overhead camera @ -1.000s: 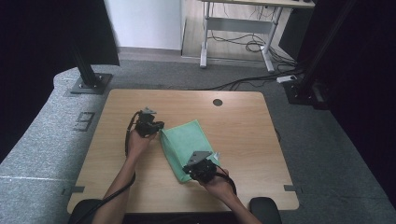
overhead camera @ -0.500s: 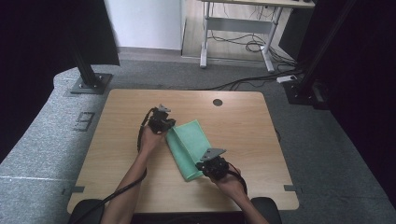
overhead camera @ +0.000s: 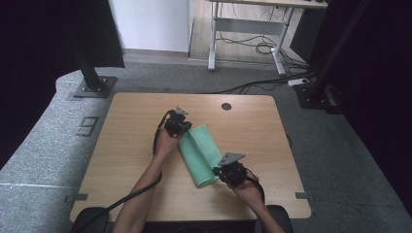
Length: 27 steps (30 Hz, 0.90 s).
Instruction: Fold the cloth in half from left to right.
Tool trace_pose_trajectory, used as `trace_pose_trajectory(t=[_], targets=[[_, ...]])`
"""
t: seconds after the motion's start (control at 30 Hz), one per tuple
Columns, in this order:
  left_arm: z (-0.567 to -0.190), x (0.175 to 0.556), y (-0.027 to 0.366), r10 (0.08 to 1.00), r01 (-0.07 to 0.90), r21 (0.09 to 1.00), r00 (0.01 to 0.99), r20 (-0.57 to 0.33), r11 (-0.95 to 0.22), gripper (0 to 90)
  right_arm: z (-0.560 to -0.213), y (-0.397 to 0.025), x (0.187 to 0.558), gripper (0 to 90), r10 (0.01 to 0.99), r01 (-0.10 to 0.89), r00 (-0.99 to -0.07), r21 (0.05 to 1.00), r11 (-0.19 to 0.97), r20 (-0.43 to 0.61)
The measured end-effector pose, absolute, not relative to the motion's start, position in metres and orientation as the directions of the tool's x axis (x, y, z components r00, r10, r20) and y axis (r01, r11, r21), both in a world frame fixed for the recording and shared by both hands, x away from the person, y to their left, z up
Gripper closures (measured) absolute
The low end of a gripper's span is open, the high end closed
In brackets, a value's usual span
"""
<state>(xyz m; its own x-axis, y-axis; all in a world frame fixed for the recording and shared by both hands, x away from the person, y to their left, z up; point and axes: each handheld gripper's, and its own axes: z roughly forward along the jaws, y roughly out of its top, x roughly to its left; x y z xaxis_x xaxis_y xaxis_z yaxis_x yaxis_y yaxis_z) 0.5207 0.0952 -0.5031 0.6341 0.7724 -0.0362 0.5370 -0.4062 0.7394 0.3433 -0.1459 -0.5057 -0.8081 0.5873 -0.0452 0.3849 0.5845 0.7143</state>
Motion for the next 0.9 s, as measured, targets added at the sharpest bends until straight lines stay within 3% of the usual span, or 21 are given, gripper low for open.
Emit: trace_pose_trajectory(t=[0.9], targets=[[-0.506, 0.538, 0.051, 0.758, 0.499, 0.748, 0.652, 0.008, -0.438, 83.0, -0.514, -0.175, 0.354, 85.9, 0.666, 0.456, -0.746, 0.710, 0.536, -0.023]])
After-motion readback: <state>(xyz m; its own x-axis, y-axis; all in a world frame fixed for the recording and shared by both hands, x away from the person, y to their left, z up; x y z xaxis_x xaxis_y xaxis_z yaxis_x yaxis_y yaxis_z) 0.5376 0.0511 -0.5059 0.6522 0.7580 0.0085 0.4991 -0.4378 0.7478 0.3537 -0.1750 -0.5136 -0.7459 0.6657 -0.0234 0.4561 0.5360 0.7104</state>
